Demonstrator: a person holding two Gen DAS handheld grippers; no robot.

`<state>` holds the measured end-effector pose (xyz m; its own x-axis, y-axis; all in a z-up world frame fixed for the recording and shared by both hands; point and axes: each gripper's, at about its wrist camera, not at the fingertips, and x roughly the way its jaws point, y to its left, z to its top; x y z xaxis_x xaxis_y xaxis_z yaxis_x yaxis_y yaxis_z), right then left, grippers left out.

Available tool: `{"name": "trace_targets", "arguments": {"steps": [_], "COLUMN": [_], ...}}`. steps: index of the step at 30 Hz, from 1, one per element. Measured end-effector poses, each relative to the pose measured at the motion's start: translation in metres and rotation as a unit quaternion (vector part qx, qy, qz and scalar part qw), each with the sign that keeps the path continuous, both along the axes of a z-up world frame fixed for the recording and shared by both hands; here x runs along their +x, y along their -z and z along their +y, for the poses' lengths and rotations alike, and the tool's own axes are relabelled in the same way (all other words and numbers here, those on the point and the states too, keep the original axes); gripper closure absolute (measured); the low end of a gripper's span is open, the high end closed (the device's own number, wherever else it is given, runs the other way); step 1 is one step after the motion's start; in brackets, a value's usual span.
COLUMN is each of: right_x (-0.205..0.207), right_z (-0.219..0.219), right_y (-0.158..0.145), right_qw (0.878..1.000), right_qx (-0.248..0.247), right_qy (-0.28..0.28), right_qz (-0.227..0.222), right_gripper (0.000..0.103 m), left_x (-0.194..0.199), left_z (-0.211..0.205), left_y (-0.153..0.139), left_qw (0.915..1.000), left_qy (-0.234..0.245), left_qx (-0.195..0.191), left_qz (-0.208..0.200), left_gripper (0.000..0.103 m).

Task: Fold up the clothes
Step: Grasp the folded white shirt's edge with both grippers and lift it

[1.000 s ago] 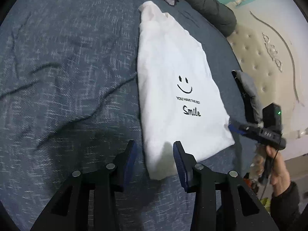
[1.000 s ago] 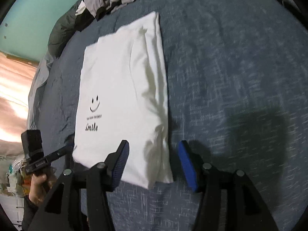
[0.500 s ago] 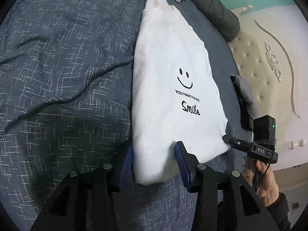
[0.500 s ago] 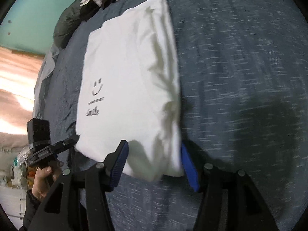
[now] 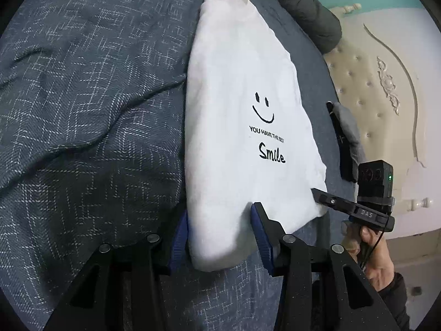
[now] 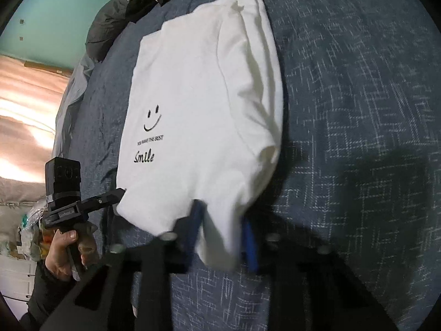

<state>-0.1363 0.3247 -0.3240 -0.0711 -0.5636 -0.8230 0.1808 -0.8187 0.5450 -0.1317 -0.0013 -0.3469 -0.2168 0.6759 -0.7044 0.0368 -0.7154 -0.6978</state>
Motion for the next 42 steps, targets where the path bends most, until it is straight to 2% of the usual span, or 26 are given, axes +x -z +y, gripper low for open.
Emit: {"name": "trace_targets", "arguments": {"steps": [5,6,10,12,14,16,17,22,25,30,35,42], "right_x": [-0.002,-0.004,-0.004,-0.003,-0.002,0.0,0.0,-0.001,-0.001,0.0,0.002,0.004], "right_z": [-0.001,-0.002,0.002,0.006,0.008,0.008,0.007,-0.002,-0.008,-0.012,-0.015,-0.011], "right_y": [0.0,0.004,0.016,0.016,0.012,0.008,0.007,0.007,0.008,0.009,0.005,-0.012], "right_qw": [1.0,1.0,1.0,1.0,1.0,1.0,1.0,0.999,0.998,0.998,0.997,0.995], "right_qx": [0.0,-0.002,-0.013,-0.019,-0.018,-0.008,-0.002,0.029,0.047,0.049,0.055,0.053], "right_qy": [-0.005,-0.003,0.014,0.016,0.009,-0.002,-0.003,-0.006,-0.008,-0.012,-0.022,-0.028], "right_qz": [-0.001,-0.006,-0.02,-0.019,-0.011,0.0,0.003,0.02,0.029,0.038,0.056,0.08], "right_gripper": [0.085,0.082,0.082,0.082,0.082,0.085,0.085,0.085,0.084,0.084,0.087,0.092], "left_x": [0.003,0.002,-0.001,0.0,0.001,0.004,0.005,0.005,0.001,-0.004,-0.007,-0.007], "left_z": [0.0,0.0,-0.004,-0.002,-0.001,-0.003,-0.004,-0.001,-0.003,0.0,0.009,0.015], "left_y": [-0.005,-0.002,0.007,0.006,0.003,-0.002,-0.005,-0.004,0.002,0.004,-0.003,-0.023], "left_qw": [0.9999,1.0,0.9997,0.9997,0.9997,0.9995,0.9994,0.9991,0.9993,0.9993,0.9979,0.9949], "left_qy": [0.008,0.004,-0.017,-0.016,-0.012,-0.013,-0.015,-0.011,-0.013,-0.011,0.002,0.01], "left_qx": [-0.006,-0.005,0.012,0.007,0.001,-0.007,-0.009,-0.024,-0.019,-0.018,-0.043,-0.063], "left_qz": [0.008,0.007,0.012,0.017,0.021,0.026,0.03,0.034,0.028,0.031,0.048,0.078], "left_gripper": [0.056,0.056,0.056,0.056,0.056,0.065,0.066,0.066,0.066,0.065,0.066,0.076]}}
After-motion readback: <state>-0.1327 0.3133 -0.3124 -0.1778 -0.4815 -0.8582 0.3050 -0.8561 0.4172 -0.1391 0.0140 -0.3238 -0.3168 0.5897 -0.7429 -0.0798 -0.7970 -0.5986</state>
